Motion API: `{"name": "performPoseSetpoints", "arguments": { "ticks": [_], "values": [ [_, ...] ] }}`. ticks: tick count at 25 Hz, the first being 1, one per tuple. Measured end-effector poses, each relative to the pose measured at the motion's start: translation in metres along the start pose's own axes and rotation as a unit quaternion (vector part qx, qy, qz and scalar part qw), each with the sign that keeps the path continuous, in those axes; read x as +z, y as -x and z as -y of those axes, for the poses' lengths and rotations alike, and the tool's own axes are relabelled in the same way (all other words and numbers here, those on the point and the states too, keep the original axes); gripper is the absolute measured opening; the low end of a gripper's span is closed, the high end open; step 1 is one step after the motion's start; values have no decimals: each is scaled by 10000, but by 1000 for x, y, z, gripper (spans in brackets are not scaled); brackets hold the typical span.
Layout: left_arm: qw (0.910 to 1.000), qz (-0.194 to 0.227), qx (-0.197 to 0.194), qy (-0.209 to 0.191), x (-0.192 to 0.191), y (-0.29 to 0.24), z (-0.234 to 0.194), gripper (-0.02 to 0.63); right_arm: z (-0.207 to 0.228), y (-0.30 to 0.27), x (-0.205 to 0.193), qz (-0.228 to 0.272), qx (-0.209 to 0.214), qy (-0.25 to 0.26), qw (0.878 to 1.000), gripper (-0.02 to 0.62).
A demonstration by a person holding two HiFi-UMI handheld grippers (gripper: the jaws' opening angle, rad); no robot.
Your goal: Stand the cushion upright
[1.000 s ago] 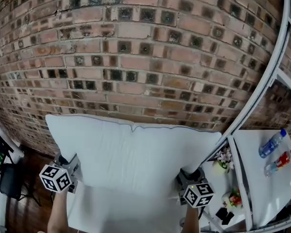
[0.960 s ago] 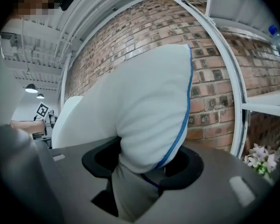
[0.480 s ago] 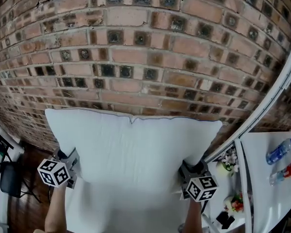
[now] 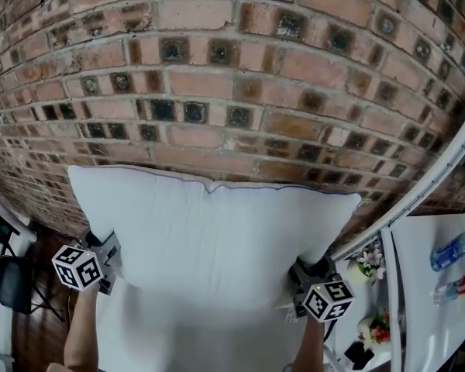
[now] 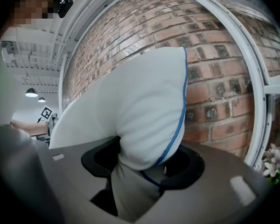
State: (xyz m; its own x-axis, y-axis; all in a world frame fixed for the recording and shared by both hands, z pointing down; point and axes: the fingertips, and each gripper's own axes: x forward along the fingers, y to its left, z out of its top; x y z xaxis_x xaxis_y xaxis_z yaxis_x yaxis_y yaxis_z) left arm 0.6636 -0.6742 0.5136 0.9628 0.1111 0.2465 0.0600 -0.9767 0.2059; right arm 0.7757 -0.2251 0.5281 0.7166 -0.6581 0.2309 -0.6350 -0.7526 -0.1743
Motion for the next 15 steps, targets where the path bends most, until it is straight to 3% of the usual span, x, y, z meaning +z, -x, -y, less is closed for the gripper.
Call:
{"name": "performPoseSetpoints", "arguments": {
  "ticks": [7, 11, 15],
  "values": [
    [9996, 22, 281, -29, -4, 2, -11, 261, 9, 2, -8, -39, -171, -86, 9998, 306],
    [9961, 215, 817, -246, -2, 12, -20, 288, 22, 14, -9, -61, -808, 131, 9966, 338],
    [9947, 345, 942, -211, 0, 19, -24, 291, 30, 29, -5, 39, -1241, 345, 9917, 328]
  ]
}}
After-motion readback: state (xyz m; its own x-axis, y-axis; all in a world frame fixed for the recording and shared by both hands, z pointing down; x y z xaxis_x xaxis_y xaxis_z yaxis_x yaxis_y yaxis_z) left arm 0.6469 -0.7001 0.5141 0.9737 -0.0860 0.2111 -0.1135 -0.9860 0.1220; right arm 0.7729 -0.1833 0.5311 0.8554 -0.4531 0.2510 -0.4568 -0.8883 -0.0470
